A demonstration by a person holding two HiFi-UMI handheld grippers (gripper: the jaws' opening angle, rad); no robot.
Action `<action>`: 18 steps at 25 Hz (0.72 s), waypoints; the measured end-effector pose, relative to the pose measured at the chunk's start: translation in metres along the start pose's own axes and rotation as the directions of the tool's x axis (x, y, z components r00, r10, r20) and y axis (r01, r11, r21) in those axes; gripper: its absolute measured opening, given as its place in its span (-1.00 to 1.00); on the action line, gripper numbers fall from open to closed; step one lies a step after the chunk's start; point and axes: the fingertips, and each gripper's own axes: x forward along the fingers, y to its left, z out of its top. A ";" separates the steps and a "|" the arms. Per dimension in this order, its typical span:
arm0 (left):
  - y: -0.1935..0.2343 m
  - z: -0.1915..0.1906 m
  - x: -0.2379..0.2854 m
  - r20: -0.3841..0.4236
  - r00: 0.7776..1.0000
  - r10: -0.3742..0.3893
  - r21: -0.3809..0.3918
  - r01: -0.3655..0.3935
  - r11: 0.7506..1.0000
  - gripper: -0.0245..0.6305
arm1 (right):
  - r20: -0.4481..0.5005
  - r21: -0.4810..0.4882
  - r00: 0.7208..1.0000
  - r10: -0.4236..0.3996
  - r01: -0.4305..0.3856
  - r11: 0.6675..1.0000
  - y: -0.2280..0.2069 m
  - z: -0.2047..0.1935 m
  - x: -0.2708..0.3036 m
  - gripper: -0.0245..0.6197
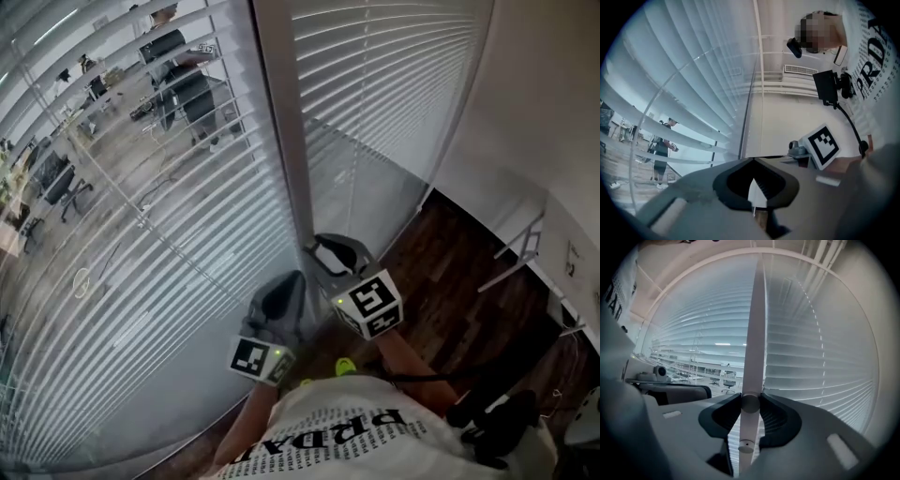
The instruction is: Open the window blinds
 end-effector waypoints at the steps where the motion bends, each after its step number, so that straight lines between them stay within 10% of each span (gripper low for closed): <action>1: 0.000 -0.001 0.000 0.002 1.000 0.000 0.001 0.000 1.000 -0.94 | 0.002 0.002 1.000 0.002 -0.002 1.000 0.001 0.001 0.000 -0.51; 18: 0.001 0.002 0.000 -0.002 1.000 -0.001 -0.002 0.001 1.000 -0.94 | 0.031 0.009 0.999 -0.019 0.019 1.000 0.003 0.006 0.001 -0.51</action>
